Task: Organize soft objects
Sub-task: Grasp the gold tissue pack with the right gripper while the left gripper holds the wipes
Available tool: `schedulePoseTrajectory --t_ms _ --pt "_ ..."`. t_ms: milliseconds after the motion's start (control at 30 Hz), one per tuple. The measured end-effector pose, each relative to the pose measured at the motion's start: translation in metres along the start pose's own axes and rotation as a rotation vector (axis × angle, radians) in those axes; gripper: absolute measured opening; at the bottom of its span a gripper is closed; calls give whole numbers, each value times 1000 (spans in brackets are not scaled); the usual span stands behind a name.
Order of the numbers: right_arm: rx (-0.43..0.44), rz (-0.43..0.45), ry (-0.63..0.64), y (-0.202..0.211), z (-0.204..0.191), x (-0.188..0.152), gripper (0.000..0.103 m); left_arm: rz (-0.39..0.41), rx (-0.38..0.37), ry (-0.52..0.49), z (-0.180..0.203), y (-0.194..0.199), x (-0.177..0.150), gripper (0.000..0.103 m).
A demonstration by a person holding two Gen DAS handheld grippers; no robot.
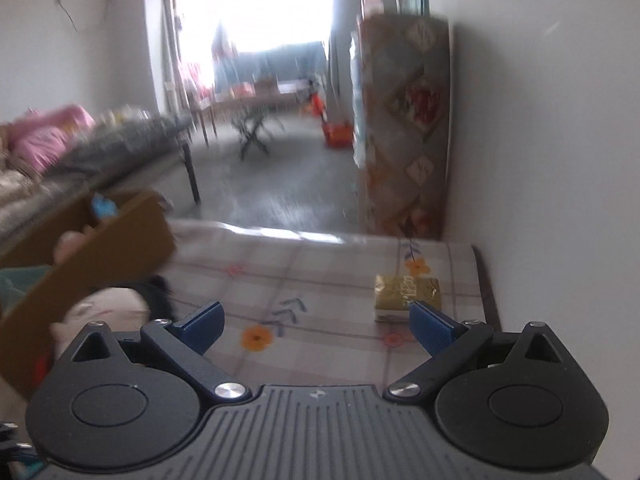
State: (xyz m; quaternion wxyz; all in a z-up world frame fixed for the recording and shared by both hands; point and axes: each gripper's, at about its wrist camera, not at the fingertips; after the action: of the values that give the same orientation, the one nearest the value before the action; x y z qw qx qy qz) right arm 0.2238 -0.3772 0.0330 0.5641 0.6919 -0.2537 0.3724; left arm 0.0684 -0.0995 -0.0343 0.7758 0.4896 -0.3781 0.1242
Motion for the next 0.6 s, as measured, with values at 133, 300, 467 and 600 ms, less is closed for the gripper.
schedulePoseTrajectory --t_ms 133,300,467,600 --pt "-72 -110 16 -49 12 17 99 5 -27 46 -18 2 1 73" --pt "-163 -261 25 -109 29 29 99 -35 -79 76 -28 -6 -2 73" --pt "-228 -373 38 -149 43 28 99 -27 -101 89 -34 -4 2 73" --pt "-245 -435 12 -165 52 25 87 -19 -96 100 -40 -3 1 73"
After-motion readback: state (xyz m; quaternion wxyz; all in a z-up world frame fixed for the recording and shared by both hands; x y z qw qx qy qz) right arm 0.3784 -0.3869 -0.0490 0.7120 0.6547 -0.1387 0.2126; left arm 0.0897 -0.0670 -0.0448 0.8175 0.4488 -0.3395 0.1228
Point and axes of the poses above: each gripper's, at about its wrist camera, not at the fingertips, and y roughly against the way its jaws point, z to its right, x to its top, and after that the axes turned 1 degree about x, right-handed
